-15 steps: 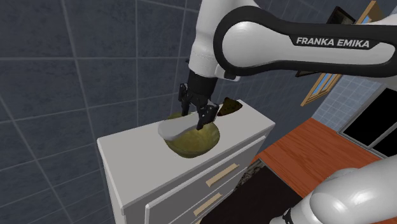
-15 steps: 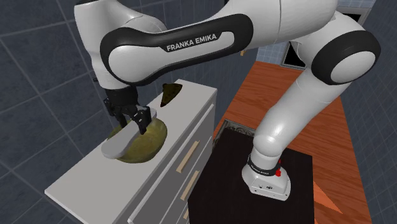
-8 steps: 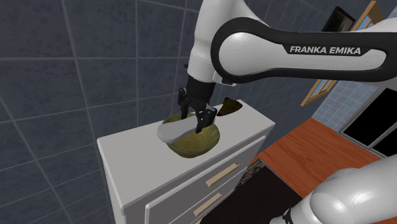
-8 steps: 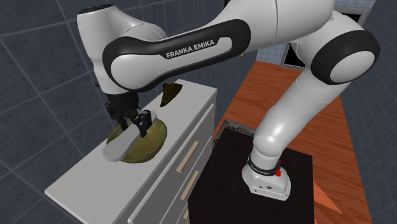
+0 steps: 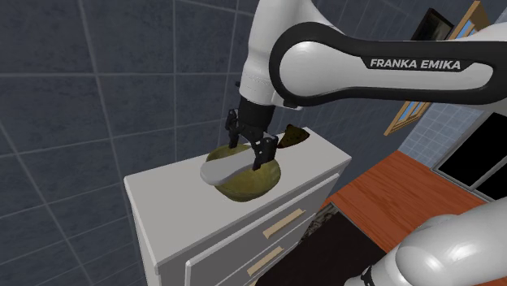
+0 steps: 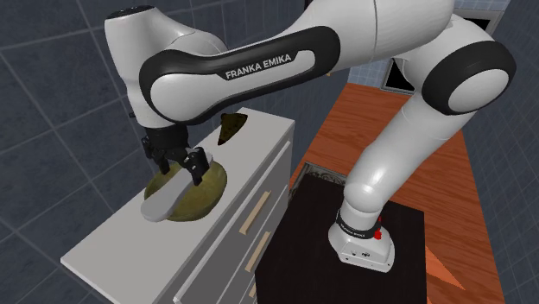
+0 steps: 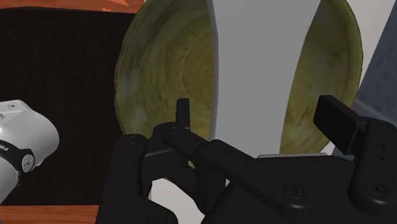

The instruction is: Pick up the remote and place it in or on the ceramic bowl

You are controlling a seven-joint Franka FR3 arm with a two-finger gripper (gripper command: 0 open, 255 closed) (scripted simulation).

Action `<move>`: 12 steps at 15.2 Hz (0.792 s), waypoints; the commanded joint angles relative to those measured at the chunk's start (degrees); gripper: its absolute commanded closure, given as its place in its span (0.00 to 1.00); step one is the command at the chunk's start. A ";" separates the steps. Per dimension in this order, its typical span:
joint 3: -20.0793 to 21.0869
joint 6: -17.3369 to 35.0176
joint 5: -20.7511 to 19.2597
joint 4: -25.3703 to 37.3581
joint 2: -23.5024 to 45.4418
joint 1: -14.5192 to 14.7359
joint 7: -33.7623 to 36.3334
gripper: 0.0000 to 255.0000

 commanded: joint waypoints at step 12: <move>-0.75 -7.26 -0.46 7.32 0.09 -0.37 0.24 0.00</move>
